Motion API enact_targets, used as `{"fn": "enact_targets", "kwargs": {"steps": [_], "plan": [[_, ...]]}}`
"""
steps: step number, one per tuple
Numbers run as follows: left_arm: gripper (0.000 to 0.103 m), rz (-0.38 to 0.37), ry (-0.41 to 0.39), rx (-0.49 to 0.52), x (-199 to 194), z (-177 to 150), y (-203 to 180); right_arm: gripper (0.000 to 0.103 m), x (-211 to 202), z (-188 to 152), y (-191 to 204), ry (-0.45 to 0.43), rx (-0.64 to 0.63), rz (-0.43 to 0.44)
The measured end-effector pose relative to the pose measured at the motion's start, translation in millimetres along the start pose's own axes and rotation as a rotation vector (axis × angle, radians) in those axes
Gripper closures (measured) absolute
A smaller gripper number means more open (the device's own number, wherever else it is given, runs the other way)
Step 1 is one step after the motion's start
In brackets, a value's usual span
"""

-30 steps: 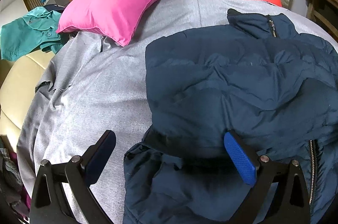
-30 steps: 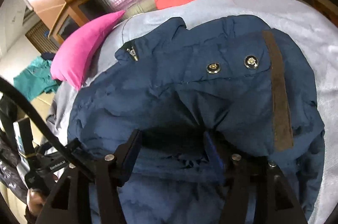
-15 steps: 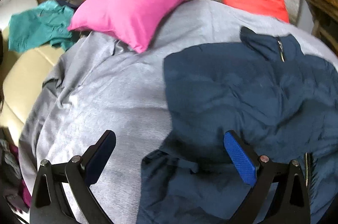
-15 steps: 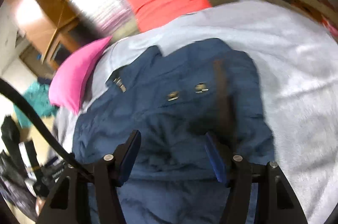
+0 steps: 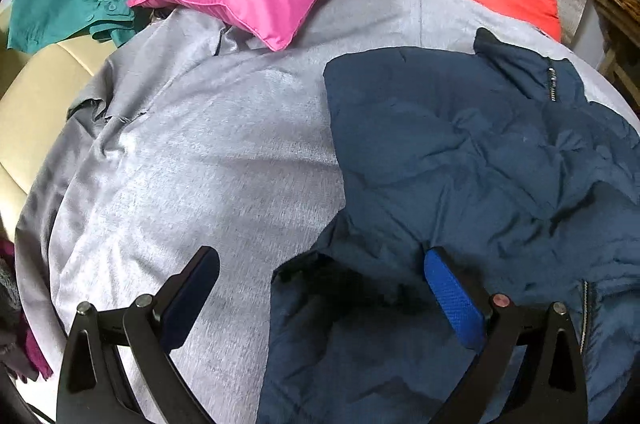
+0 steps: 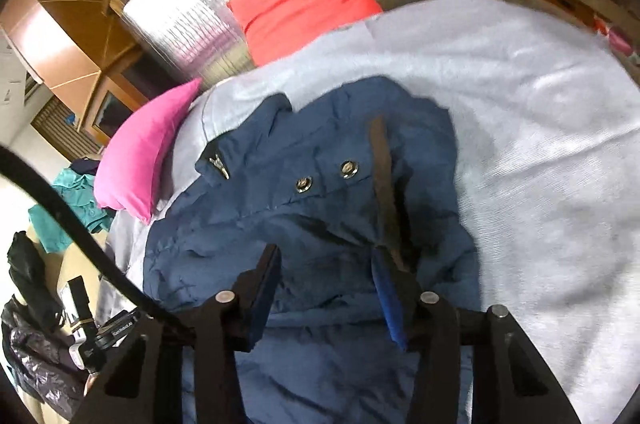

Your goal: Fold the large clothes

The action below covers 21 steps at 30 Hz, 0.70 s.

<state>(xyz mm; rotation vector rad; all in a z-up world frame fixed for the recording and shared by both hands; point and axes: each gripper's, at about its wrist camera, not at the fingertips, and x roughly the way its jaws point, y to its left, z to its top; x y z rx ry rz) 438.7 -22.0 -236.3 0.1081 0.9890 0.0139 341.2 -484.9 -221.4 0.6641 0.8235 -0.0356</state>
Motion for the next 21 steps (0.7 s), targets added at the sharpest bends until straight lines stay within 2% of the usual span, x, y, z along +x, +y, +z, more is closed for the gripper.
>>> {"fn": "enact_targets", "kwargs": {"steps": [7,13,15,17,21], "plan": [[0.001,0.010,-0.060,0.033,-35,-40,16,0.048,-37,-16,-15,-0.049,-0.018,-0.039],[0.001,0.000,-0.063,-0.001,-60,-89,54,0.042,-88,-46,-29,-0.119,-0.027,0.021],[0.001,-0.015,-0.055,-0.034,-69,-109,72,0.040,-103,-63,-32,-0.133,-0.031,0.041],[0.001,-0.032,-0.048,-0.065,-76,-125,85,0.033,-117,-80,-34,-0.148,-0.040,0.053],[0.001,-0.106,-0.032,-0.118,-90,-160,104,0.031,-143,-113,-36,-0.166,-0.094,0.068]]}}
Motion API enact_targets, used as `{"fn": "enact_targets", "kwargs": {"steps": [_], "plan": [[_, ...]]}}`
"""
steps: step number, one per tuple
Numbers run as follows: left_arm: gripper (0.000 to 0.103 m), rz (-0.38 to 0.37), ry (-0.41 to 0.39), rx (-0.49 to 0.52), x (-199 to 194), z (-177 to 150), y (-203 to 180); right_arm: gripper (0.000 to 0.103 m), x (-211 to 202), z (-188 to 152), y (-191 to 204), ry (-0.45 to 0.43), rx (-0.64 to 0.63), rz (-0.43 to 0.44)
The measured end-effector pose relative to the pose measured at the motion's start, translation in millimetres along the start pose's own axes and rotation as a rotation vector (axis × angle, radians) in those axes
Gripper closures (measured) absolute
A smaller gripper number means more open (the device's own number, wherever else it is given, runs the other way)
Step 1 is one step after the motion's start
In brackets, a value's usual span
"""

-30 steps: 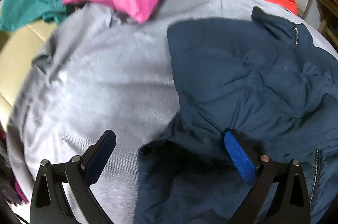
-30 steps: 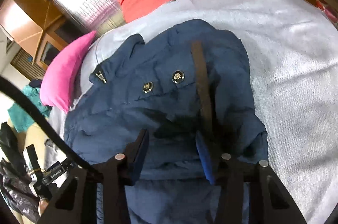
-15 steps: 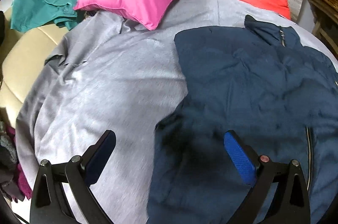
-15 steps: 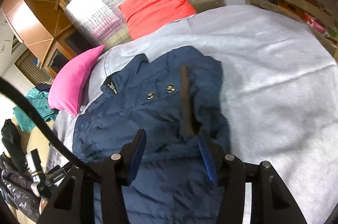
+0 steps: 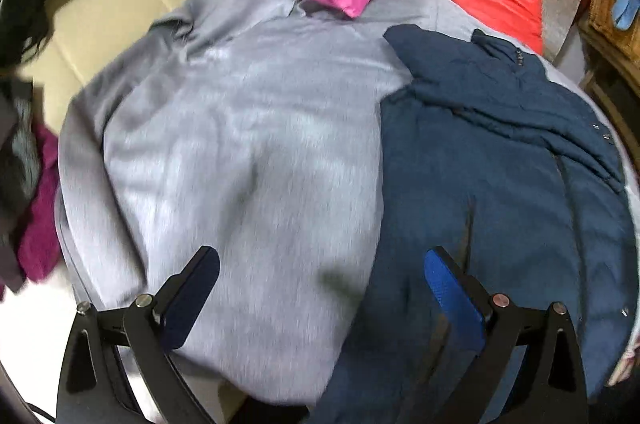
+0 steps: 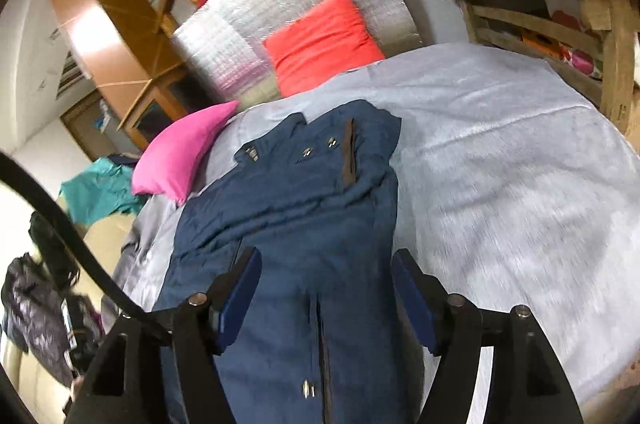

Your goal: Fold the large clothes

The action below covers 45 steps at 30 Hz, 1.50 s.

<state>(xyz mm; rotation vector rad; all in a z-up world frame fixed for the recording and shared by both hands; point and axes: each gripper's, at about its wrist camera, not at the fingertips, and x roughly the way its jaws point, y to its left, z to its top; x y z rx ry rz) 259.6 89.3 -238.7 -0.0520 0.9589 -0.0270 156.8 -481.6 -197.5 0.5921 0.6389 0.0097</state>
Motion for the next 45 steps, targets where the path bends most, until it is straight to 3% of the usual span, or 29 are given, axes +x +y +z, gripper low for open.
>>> {"fn": "enact_targets", "kwargs": {"steps": [5,11,14,17,25,28,32,36,42,45], "plan": [[0.001,-0.072,0.028,0.027,-12,-31,0,0.029,-25,-33,-3,0.038,-0.011,0.008],[0.001,-0.077,0.043,0.108,-20,-58,-11,0.028,-34,-62,-14,0.137,0.006,0.000],[0.001,-0.134,0.092,0.100,-14,-65,-10,0.027,-27,-79,-22,0.224,0.044,-0.016],[0.001,-0.144,0.113,0.106,-10,-66,-11,0.027,-17,-94,-30,0.301,0.074,-0.048],[0.001,-0.217,0.196,0.099,9,-74,-19,0.026,15,-108,-33,0.373,0.090,-0.112],[0.001,-0.234,0.196,0.105,9,-77,-23,0.023,23,-114,-29,0.370,0.078,-0.146],[0.001,-0.192,0.163,0.138,5,-79,-30,0.019,27,-119,-17,0.363,0.018,-0.185],[0.001,-0.160,0.145,0.164,5,-78,-37,0.018,26,-116,-20,0.353,0.045,-0.180],[0.001,-0.103,0.044,0.189,-11,-73,-41,0.018,-10,-100,-7,0.143,-0.005,-0.150],[0.001,-0.077,0.003,0.197,-17,-72,-43,0.018,-8,-100,-6,0.145,-0.010,-0.154]]}}
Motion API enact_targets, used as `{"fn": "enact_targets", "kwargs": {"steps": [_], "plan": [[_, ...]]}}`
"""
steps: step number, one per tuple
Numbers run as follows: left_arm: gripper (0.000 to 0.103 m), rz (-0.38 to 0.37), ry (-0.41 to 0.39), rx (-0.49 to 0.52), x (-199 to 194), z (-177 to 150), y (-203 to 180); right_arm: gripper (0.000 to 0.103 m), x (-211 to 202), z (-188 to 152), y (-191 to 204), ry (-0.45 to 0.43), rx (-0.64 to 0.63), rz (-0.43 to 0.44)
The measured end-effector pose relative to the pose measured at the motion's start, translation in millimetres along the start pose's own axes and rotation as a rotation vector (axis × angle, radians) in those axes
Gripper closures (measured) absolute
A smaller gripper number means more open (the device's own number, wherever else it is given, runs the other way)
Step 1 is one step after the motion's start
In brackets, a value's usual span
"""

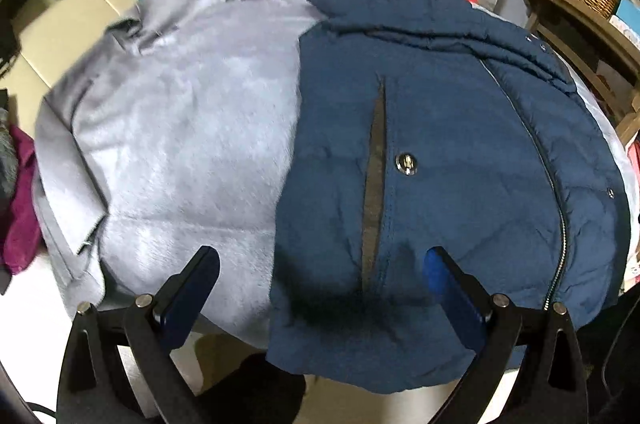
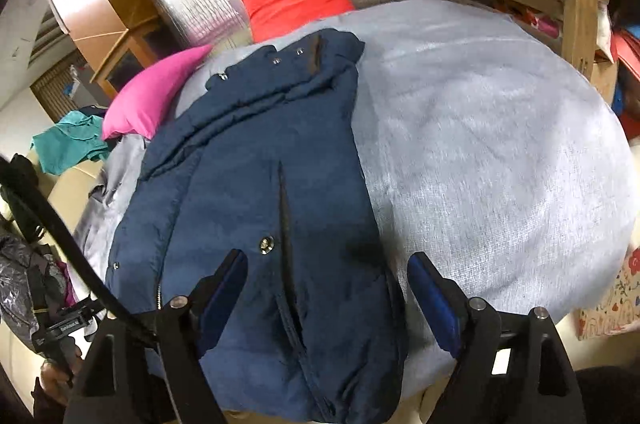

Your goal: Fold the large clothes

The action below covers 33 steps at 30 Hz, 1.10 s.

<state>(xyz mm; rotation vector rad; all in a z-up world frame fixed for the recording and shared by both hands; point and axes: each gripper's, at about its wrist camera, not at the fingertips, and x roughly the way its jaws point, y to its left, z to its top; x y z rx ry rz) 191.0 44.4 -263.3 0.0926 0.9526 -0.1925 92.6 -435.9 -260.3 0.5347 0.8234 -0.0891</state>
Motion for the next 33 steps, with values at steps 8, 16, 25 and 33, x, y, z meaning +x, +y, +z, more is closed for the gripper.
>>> {"fn": "enact_targets", "kwargs": {"steps": [8,16,25,33], "plan": [[0.001,0.055,-0.081,0.059,-12,4,-3,0.018,13,-1,-12,0.052,0.062,-0.024],[0.001,0.093,-0.105,0.133,-14,0,-14,0.018,15,-2,-12,0.065,0.065,-0.020],[0.001,0.104,-0.101,0.148,-14,-3,-16,0.018,22,-3,-15,0.097,0.075,-0.036],[0.001,-0.029,0.046,0.082,9,-4,-7,0.018,30,-10,-3,0.150,0.018,-0.018]]}}
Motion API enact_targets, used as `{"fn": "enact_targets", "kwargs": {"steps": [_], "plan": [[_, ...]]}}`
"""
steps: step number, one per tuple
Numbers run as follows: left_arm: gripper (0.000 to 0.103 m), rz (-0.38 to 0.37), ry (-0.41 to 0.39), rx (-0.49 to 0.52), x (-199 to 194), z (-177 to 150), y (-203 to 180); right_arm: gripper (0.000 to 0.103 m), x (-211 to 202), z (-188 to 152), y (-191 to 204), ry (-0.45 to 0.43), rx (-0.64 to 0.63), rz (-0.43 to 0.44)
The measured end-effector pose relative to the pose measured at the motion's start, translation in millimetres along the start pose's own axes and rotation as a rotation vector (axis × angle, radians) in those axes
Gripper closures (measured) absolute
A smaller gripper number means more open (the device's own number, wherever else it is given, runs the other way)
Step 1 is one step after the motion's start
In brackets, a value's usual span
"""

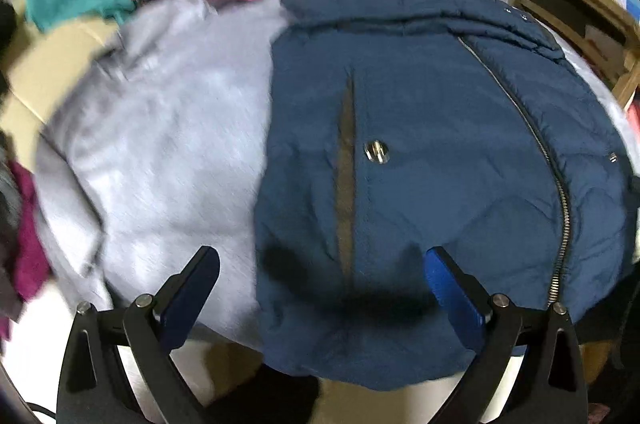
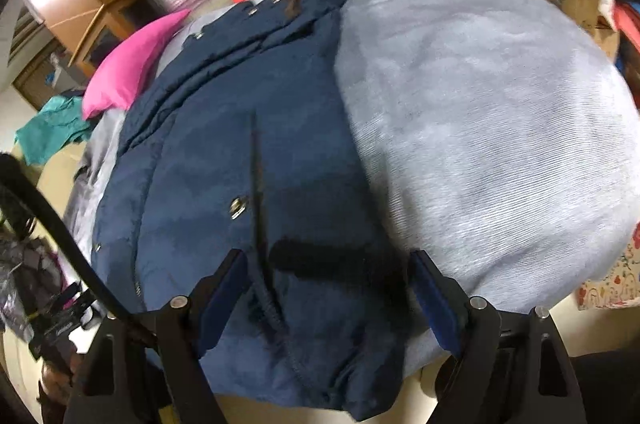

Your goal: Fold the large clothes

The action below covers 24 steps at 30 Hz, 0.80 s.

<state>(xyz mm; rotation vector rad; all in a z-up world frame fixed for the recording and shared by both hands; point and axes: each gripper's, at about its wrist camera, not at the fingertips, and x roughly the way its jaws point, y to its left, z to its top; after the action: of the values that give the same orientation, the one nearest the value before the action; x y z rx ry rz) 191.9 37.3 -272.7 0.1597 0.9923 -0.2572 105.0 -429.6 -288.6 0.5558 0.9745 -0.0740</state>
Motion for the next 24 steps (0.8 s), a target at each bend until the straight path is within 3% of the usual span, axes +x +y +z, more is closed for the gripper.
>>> {"fn": "enact_targets", "kwargs": {"steps": [1,4,6,9,11,13,15,19,24], "plan": [[0.001,-0.045,0.027,-0.029,4,0,4,0.018,0,-1,2,0.002,-0.018,0.005],[0.001,-0.186,0.073,-0.126,9,-1,16,0.018,-3,-3,10,0.020,-0.031,0.164],[0.001,-0.231,0.070,-0.165,9,-1,23,0.018,-8,-4,17,0.006,-0.078,0.179],[0.002,-0.308,0.061,-0.229,7,-3,35,0.018,-7,-3,12,0.011,-0.045,0.200],[0.015,-0.364,0.047,-0.263,4,-4,42,0.019,-7,-2,9,0.016,-0.023,0.221],[0.050,-0.390,0.044,-0.268,3,-4,43,0.019,-9,-3,11,0.018,-0.035,0.247],[0.072,-0.416,0.055,-0.259,4,-5,41,0.019,-14,-6,20,0.013,-0.071,0.297],[0.072,-0.388,0.060,-0.216,4,-2,32,0.019,-23,-11,36,-0.021,-0.142,0.363],[0.068,-0.355,0.057,-0.347,5,-2,58,0.019,-4,-6,22,0.031,-0.059,0.234]]}}
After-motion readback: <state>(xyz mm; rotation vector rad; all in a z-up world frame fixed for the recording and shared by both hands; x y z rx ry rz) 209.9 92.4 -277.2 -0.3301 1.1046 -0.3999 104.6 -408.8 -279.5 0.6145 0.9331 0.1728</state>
